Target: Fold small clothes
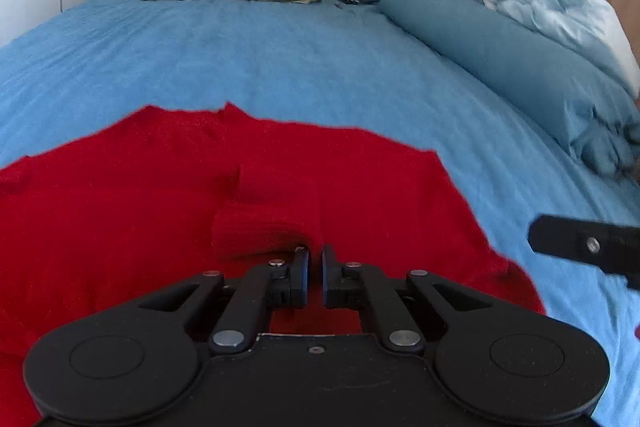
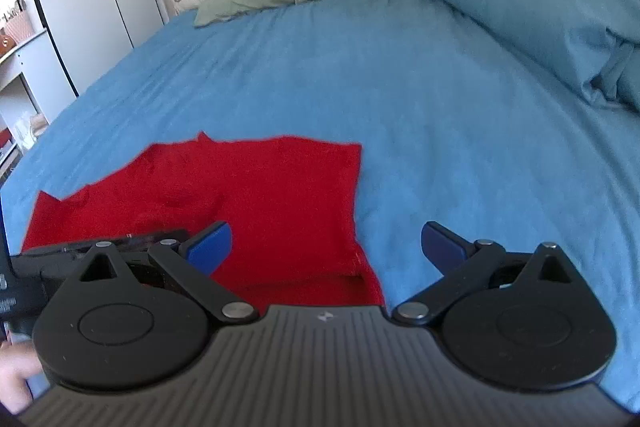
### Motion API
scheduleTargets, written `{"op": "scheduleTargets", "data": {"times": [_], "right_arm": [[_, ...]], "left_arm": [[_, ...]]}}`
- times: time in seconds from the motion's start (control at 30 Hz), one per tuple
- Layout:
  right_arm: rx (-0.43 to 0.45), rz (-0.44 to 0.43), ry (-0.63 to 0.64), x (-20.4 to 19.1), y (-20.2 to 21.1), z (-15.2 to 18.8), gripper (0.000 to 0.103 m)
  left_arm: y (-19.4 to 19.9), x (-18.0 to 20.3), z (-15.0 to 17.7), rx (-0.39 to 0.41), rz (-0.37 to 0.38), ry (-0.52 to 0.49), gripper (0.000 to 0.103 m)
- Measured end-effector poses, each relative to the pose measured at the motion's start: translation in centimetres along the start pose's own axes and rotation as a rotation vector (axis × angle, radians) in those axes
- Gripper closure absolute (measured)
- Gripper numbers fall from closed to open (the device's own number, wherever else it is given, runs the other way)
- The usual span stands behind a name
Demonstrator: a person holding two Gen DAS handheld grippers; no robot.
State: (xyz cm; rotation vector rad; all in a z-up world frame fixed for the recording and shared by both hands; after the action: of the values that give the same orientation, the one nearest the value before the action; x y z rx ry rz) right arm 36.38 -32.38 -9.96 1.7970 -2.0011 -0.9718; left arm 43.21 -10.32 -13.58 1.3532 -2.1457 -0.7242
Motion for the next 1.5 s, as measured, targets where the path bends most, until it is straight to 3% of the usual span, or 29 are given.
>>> {"op": "scheduleTargets", "data": {"times": [0.03,0.07,0.13,0.17,0.37,0.5,0.6,0.67,0.73,0.77,0.83,1.03,1.07,1.13,1.17,1.3,1.43,1.47,1.5], "right_arm": [[-0.004,-0.002,-0.001,0.0,-0.3,0.2,0.000],[-0.005,-0.007,-0.002,0.0,-0.5,0.4,0.000],[0.000,-0.018,0.001,-0.4,-0.5,0.5,0.000],[0.005,-0.024,0.005,-0.7,-0.6,0.3,0.000],[0.031,-0.088,0.142,-5.5,-0.4,-0.6,0.000],[0.010,-0.092,0.318,-10.6,-2.6,0.3,0.000],[0.009,-0.075,0.461,-14.3,-4.4,1.7,0.000],[-0.009,-0.039,0.536,-16.0,-6.0,2.5,0.010],[-0.039,-0.003,0.583,-17.1,-7.8,2.9,0.032],[-0.052,0.016,0.596,-17.4,-8.6,3.1,0.037],[-0.067,0.050,0.587,-17.4,-9.6,3.0,0.079],[-0.023,0.021,0.235,-11.8,-8.2,1.4,0.074],[-0.026,0.014,0.211,-11.1,-8.0,1.7,0.068],[-0.031,0.001,0.173,-9.8,-8.0,2.7,0.033],[-0.031,0.004,0.156,-9.3,-7.9,3.1,0.030],[-0.009,-0.046,0.057,-8.2,-7.7,3.6,0.030],[0.007,-0.031,0.015,-7.9,-7.9,3.2,0.033],[0.010,-0.025,0.006,-7.9,-7.9,2.8,0.036],[0.010,-0.017,0.000,-8.0,-8.0,2.6,0.047]], "left_arm": [[0.3,-0.1,0.2,0.006,0.002,-0.013,0.088],[0.5,-0.2,0.4,0.009,0.007,-0.019,0.066],[1.9,-0.9,0.0,0.032,0.025,-0.035,0.035],[2.9,-1.2,0.1,0.051,0.022,-0.044,0.031],[9.2,-7.2,0.1,0.127,-0.093,-0.073,0.028],[11.0,-12.2,1.3,0.101,-0.221,-0.068,0.028],[11.6,-15.2,2.8,0.079,-0.258,-0.016,0.028],[11.8,-16.8,3.8,0.066,-0.273,0.015,0.028],[11.9,-17.7,4.7,0.055,-0.283,0.032,0.028],[12.0,-18.0,5.0,0.051,-0.287,0.038,0.028],[12.1,-18.6,5.5,0.047,-0.291,0.047,0.028],[11.8,-19.1,6.3,0.039,-0.294,0.052,0.028],[11.7,-19.0,6.4,0.035,-0.294,0.050,0.028],[11.7,-19.2,7.1,0.027,-0.294,0.048,0.028],[11.6,-19.1,7.2,0.025,-0.294,0.047,0.028],[11.8,-19.5,8.0,0.022,-0.302,0.039,0.027],[11.8,-20.0,8.6,0.012,-0.319,0.041,0.027],[11.8,-20.1,8.7,0.010,-0.320,0.041,0.027],[11.7,-20.1,8.7,0.009,-0.325,0.040,0.027]]}}
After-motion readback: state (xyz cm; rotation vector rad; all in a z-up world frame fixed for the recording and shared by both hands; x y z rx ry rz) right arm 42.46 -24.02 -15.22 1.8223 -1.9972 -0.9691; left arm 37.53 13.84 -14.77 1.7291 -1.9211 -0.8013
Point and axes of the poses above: each gripper's, at about its wrist camera, not at the fingertips, and y roughly against the way its jaws point, x to its right, z to its underside, the point moved 1 cm from there along -y, roughly the way its jaws point, and after that the axes turned 4 degrees about -y, right-handed, at the moved point
